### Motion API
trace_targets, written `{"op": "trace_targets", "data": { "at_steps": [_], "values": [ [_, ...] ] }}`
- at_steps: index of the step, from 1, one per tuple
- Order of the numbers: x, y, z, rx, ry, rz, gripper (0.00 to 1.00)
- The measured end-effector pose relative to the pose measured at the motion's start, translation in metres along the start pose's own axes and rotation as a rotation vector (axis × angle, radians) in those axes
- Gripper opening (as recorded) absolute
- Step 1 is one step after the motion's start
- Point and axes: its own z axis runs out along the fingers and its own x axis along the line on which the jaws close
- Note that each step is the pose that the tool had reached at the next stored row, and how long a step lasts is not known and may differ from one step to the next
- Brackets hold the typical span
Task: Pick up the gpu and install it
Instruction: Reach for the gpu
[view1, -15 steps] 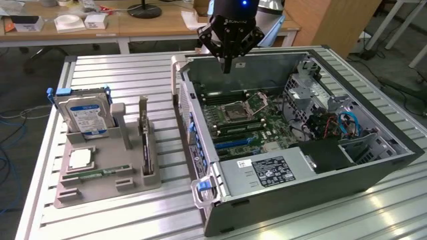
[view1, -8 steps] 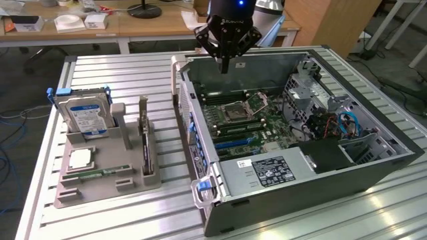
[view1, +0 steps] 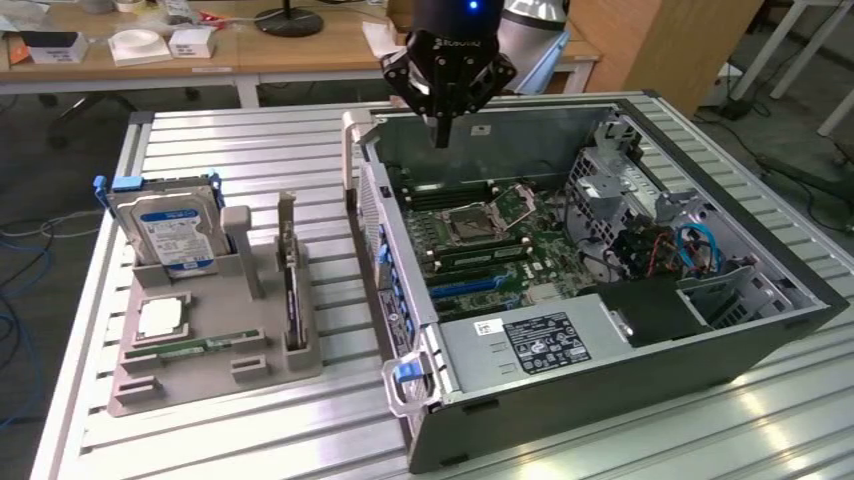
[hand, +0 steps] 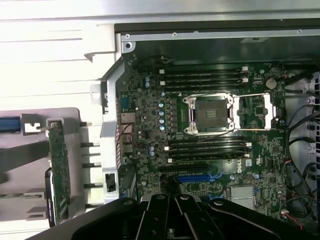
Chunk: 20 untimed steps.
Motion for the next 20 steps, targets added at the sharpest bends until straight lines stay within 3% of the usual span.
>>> {"op": "trace_targets", "data": {
  "at_steps": [20],
  "values": [
    [0.021, -0.0015, -0.0004, -0.0001, 0.0000, 0.000, 0.10]
  ]
}}
